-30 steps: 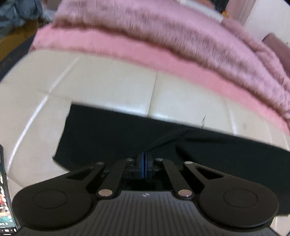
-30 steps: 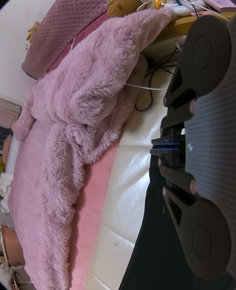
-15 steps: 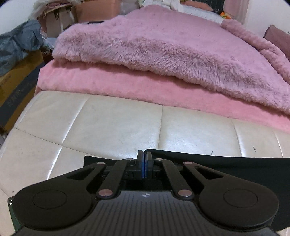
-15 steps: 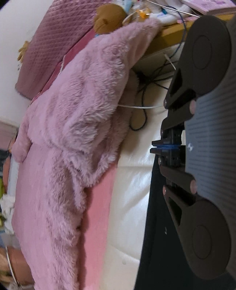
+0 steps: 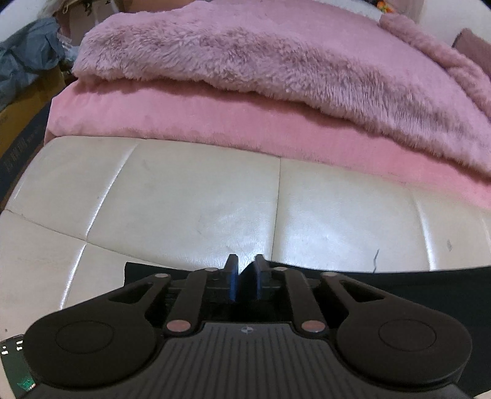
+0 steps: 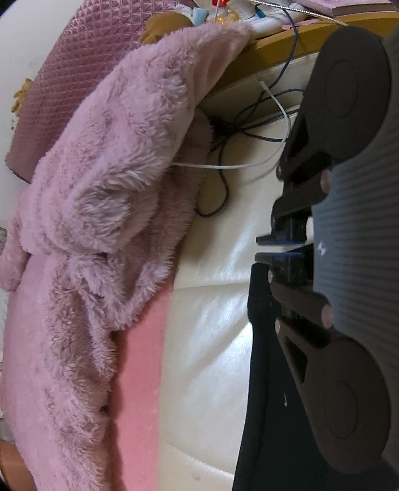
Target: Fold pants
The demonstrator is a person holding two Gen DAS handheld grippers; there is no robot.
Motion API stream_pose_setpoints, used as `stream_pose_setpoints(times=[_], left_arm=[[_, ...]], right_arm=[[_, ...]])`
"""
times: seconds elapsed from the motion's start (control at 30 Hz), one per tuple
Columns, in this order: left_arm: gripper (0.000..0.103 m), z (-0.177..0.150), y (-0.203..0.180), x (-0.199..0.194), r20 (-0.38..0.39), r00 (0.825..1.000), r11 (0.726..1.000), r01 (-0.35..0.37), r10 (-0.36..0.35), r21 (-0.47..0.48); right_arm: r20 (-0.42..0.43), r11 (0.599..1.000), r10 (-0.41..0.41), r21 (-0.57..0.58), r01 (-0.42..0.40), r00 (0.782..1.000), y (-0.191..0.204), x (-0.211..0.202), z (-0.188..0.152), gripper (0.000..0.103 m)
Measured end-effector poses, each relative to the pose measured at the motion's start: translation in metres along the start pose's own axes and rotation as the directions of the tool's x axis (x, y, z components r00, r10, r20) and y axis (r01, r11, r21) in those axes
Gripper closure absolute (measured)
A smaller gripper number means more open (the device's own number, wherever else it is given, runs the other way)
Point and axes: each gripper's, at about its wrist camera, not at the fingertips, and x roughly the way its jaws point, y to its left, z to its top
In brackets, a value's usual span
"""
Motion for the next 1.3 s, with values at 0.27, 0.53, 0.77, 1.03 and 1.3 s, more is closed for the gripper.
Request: stream_pose_setpoints(times=[0.27, 0.53, 0.77, 1.03, 1.3], left_arm=[[0.052, -0.013, 0.054, -0.051, 0.117, 0.991, 0.981, 0.077, -0.056, -0.177], [0.040, -0.063, 0.098, -0.039, 0.084, 0.996, 0.934, 0.067, -0.040, -0.350], [0.043, -0.072, 0.088, -0.014, 0.118, 0.993, 0.958, 0.010, 0.025, -0.287], [0.101, -0.067, 0.089, -0.012, 0.177, 0.984, 0.972, 0.052, -0.012, -0.227], [0.094, -0.026, 0.104, 0.002, 0.088, 0.994, 0.988, 0.082, -0.070, -0.133]], right_arm=[[0.113, 0.993, 0.074, 0.085, -0.083, 0.991, 0.040, -0.064, -0.020, 0.075], [0.161, 0.961, 0.194, 0.167, -0.220, 0.968, 0.121, -0.110, -0.056, 0.075], [0.125, 0.947, 0.240, 0.190, -0.260, 0.963, 0.169, -0.118, -0.063, 0.075], [0.072, 0.956, 0.254, 0.131, -0.262, 0.964, 0.198, -0.122, -0.073, 0.075], [0.035, 0.967, 0.232, 0.102, -0.234, 0.972, 0.208, -0.121, -0.073, 0.075]])
